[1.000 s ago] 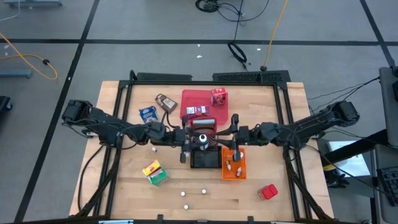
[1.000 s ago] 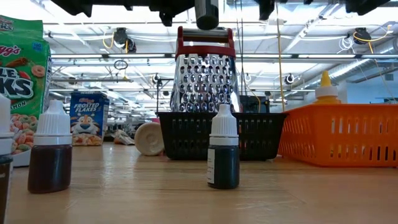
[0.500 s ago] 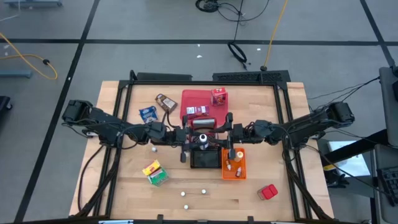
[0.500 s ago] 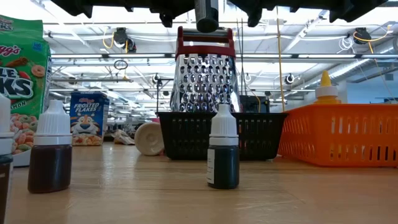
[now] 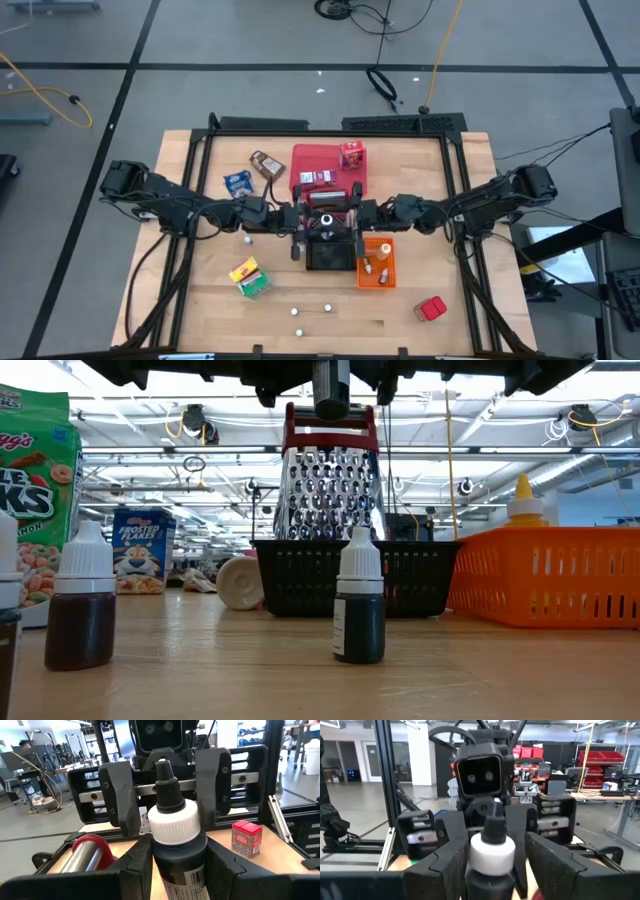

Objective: Pick & Place Kitchen Items
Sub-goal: Put the big black food coloring bottle into the orange bin

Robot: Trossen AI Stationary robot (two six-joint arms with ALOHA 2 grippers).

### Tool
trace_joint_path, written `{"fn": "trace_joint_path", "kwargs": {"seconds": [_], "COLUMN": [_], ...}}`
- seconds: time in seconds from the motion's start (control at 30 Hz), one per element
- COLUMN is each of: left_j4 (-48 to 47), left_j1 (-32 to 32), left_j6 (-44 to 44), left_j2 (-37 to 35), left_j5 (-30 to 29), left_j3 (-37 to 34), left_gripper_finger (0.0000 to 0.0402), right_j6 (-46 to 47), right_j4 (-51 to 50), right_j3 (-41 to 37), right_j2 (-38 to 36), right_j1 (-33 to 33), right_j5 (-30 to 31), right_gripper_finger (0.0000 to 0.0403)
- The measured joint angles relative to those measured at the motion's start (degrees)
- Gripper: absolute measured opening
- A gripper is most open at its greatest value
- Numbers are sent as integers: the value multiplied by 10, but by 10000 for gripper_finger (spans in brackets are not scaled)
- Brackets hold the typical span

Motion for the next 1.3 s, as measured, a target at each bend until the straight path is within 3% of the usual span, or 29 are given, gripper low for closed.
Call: {"fn": "trace_joint_path", "kwargs": {"seconds": [0.3,0.67,1.3], "left_j4": [-4,-8,-8], "left_j1": [0,0,0], "left_j6": [0,0,-7], "left_j2": [0,0,0], "left_j5": [0,0,0], "left_j3": [0,0,0], "left_gripper_finger": [122,122,175], "right_j6": [2,4,6], "right_j4": [0,-9,-15], "right_j3": [15,15,15], "right_j2": [14,14,14], "right_j1": [0,0,1], "right_j5": [0,0,2], "right_gripper_finger": [183,112,112]}}
